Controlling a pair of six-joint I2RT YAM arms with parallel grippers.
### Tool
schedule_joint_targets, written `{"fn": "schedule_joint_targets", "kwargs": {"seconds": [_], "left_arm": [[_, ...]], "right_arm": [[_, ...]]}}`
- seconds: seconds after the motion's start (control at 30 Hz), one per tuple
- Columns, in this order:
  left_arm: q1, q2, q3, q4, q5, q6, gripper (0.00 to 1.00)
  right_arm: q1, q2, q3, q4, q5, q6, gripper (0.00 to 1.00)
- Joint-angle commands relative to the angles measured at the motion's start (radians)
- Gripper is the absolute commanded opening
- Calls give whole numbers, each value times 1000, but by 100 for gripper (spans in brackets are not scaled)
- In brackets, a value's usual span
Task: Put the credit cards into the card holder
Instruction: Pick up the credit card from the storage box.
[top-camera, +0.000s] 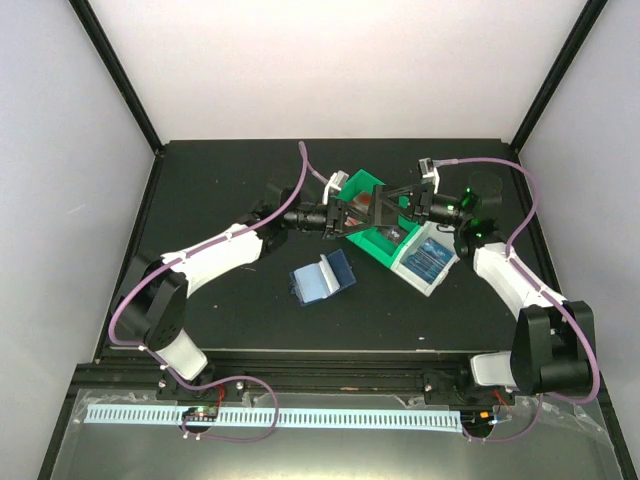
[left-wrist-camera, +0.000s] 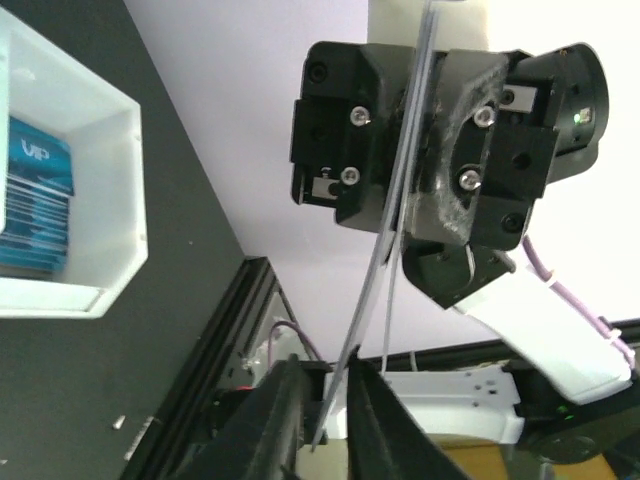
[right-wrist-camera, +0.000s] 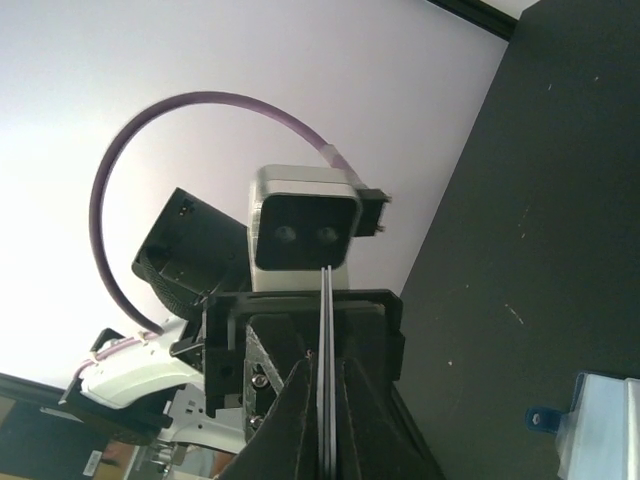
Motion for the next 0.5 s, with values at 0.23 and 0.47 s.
{"fn": "schedule_joint_targets", "kwargs": {"seconds": [0.23, 0.47], "left_arm": [[9, -14, -1, 91, -32, -90, 2], [54, -58, -44, 101, -47, -122, 2]], "right_arm": [[0, 7, 9, -76, 8, -81, 11], [-40, -7, 2, -68, 13, -82, 9]]}}
